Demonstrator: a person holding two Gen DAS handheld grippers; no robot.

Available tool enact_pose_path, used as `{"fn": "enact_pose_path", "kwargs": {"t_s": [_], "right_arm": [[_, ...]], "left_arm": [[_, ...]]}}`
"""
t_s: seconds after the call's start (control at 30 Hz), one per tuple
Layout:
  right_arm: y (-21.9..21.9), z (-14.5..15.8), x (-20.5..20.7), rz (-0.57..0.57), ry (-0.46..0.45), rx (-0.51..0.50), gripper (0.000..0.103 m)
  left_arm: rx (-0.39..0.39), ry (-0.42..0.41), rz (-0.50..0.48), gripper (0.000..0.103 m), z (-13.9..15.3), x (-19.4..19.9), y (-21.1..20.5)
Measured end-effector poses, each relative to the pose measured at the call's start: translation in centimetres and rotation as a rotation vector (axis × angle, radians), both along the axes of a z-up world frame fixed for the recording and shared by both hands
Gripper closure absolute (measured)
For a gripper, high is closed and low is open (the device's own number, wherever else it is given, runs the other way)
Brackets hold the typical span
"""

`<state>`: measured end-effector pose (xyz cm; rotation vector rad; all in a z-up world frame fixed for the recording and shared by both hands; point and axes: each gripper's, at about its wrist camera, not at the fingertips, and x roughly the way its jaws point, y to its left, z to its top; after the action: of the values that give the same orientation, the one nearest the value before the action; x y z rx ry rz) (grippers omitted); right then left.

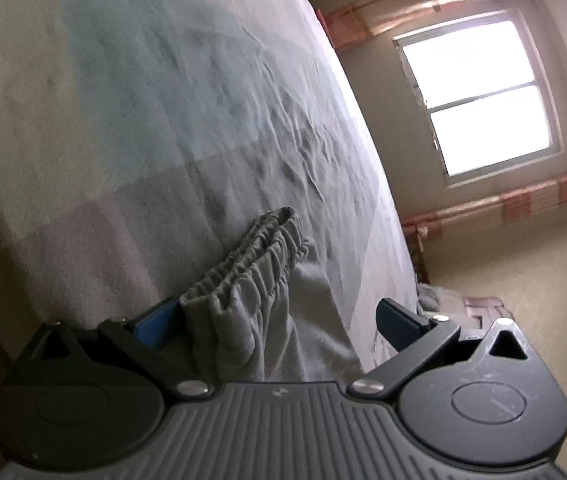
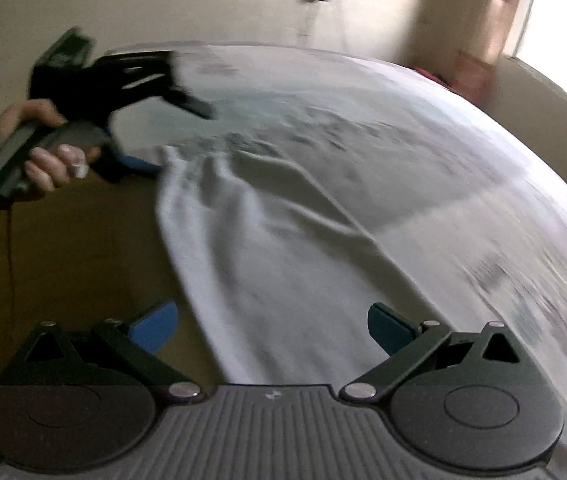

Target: Fold clothes

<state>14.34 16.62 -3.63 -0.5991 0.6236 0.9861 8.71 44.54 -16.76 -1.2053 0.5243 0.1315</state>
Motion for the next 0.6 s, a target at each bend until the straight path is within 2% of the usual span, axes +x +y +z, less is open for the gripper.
{"fn": "enact_pose_path", "kwargs": {"t_s": [0.07, 0.3, 0.43, 0.6], "right_arm": [[2.4, -0.4, -0.2, 0.05, -0.011, -0.01, 0.0], [10.2, -1.5, -0.5, 0.191, -0.087, -0.034, 0.0], [13.5, -2.4, -0.6, 0.218, -0.142, -0.052, 0.0], [15.8, -4.3, -1.2, 0.224, -0.213, -0.122, 0.0]], "left_arm": [[-0.008, -0.013, -0.012, 0.001, 0.0, 0.2, 0.1], [-0.109, -0.128, -0.03, 0.001, -0.6, -0.9, 1.1], [-0.119, -0.15, -0.052, 0.001, -0.6, -0.7, 1.0], [-0.118, -0.176, -0.077, 0.001, -0.8, -0.9, 1.1]]}}
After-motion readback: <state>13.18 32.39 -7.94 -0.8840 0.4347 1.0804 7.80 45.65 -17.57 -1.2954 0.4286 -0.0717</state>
